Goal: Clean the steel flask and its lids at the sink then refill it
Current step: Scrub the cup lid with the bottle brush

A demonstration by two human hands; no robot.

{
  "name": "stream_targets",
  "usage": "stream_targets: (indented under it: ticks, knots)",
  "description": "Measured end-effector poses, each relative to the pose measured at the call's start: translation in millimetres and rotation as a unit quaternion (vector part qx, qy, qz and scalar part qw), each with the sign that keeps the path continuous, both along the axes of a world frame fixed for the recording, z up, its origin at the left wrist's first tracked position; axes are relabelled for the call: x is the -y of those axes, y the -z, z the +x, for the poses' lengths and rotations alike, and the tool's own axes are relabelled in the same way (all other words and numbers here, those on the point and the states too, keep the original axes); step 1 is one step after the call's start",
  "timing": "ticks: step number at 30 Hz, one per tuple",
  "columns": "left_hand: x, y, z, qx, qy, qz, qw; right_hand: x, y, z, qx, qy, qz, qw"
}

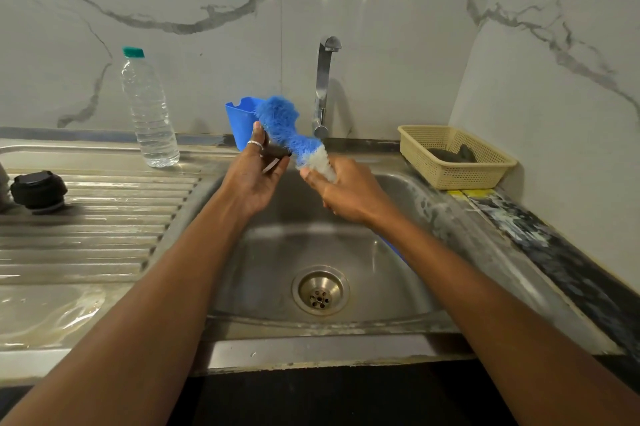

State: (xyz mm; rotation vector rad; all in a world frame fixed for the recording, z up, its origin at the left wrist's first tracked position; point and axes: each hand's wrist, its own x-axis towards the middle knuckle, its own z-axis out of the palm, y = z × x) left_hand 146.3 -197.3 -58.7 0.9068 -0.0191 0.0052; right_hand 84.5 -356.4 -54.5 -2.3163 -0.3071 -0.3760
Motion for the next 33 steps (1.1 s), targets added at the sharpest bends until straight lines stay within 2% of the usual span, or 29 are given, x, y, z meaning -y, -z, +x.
stream_targets:
  ticks: [5,9,14,18,21,23,27,33]
  knots:
    - [-0.5,3.8,4.2,0.000,-0.004,-0.013,1.000,1.6,0.6,6.5,-0.007,0.051,0.031,0.998]
    - [-2.4,3.8,8.4,0.010,0.003,-0.002,1.000,-2.3,0.5,-1.1,-0.022,-0.001,0.008,1.000]
    - [-0.4,4.4,7.9,-0.015,0.006,-0.030,0.999,-0.8,-0.5,2.8,-0.020,0.047,0.033,0.998]
    - [0.2,2.3,4.8,-0.007,0.010,-0.050,0.999,-0.8,1.0,-2.5,-0.041,-0.011,0.025,0.999]
    - [0.0,1.2,4.3,-0.012,0.023,-0.066,0.997,0.7,-2.5,1.2,-0.037,0.024,0.055,0.997]
    - [0.3,1.8,4.5,-0.019,0.027,-0.059,0.998,1.8,-0.6,2.0,-0.028,0.041,0.056,0.997]
    - [-0.7,1.9,3.6,-0.010,0.015,-0.032,0.999,-2.0,1.3,-1.6,-0.030,-0.019,0.037,0.999]
    - [1.1,2.9,4.3,-0.005,0.018,-0.010,1.000,3.7,-1.7,1.6,-0.025,0.047,0.060,0.997]
